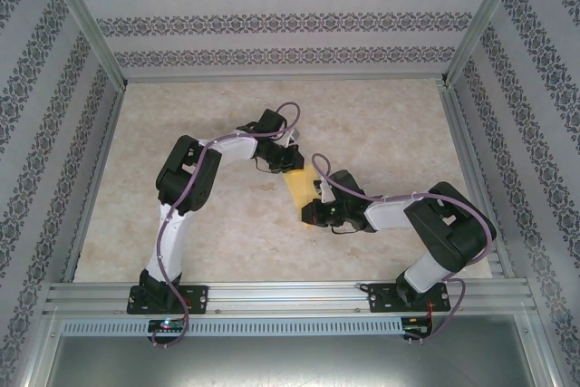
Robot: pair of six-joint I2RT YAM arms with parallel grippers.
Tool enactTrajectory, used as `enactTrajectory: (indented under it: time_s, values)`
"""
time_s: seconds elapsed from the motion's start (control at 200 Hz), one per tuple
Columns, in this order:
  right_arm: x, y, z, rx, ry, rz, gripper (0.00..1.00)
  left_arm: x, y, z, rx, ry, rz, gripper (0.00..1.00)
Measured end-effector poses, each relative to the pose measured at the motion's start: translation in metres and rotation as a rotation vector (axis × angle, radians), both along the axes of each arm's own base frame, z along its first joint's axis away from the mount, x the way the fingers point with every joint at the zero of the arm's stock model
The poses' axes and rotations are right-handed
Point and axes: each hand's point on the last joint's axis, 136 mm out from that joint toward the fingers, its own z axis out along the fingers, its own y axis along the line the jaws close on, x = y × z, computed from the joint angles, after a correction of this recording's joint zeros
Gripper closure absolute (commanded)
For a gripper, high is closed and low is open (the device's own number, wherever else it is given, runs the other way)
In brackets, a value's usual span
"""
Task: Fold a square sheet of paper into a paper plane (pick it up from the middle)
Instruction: Fourth fold the wing at the center of the table.
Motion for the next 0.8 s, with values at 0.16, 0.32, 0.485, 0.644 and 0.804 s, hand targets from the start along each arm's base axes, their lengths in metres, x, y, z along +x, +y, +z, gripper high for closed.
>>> enactTrajectory:
  time_s: [0.16, 0.32, 0.485, 0.644, 0.804]
  values:
    - [-0.004, -0.001, -0.001, -0.006, 0.009, 0.01, 0.95, 0.019, 0.008, 0.003, 0.049, -0.066, 0.034, 0.88]
    - [-0.006, 0.0, -0.001, -0.009, 0.015, 0.019, 0.95, 0.035, 0.021, 0.006, 0.076, -0.106, 0.065, 0.87]
    - [-0.006, 0.0, -0.001, -0.011, 0.019, 0.02, 0.95, 0.033, 0.025, 0.022, 0.083, -0.132, 0.071, 0.85]
    - [-0.006, 0.0, -0.001, -0.012, 0.022, 0.021, 0.95, 0.021, 0.023, 0.07, 0.049, -0.204, 0.065, 0.81]
    - [-0.006, 0.0, -0.001, -0.015, 0.026, 0.021, 0.95, -0.003, 0.006, 0.096, 0.02, -0.24, 0.02, 0.81]
